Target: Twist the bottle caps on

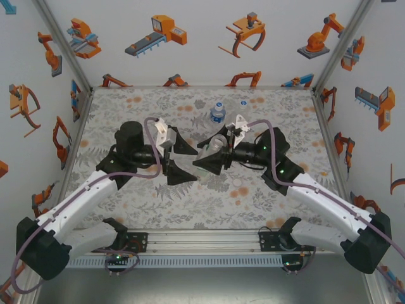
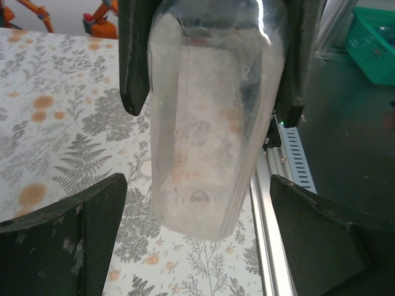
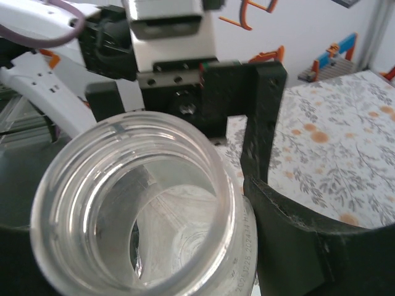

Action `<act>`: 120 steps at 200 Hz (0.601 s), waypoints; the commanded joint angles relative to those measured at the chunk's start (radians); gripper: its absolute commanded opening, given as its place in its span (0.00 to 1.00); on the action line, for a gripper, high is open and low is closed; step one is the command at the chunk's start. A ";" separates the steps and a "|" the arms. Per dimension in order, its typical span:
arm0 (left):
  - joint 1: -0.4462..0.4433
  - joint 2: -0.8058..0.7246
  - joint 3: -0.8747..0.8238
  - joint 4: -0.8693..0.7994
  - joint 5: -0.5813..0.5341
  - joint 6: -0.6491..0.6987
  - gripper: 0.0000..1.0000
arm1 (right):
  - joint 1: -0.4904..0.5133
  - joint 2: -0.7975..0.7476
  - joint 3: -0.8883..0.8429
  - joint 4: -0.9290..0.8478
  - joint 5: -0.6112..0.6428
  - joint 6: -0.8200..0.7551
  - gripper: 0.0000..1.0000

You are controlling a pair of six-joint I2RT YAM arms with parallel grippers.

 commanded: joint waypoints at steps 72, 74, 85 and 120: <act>-0.159 0.090 0.044 0.306 -0.036 -0.191 0.81 | -0.001 -0.015 0.011 0.170 -0.012 0.046 0.20; -0.160 0.091 0.044 0.308 -0.036 -0.191 0.81 | -0.001 -0.016 0.011 0.173 -0.012 0.047 0.20; -0.166 0.095 0.044 0.314 -0.036 -0.192 0.79 | -0.002 -0.020 0.010 0.177 -0.010 0.049 0.20; -0.169 0.099 0.043 0.325 -0.047 -0.203 0.70 | -0.001 -0.027 0.004 0.181 -0.010 0.053 0.20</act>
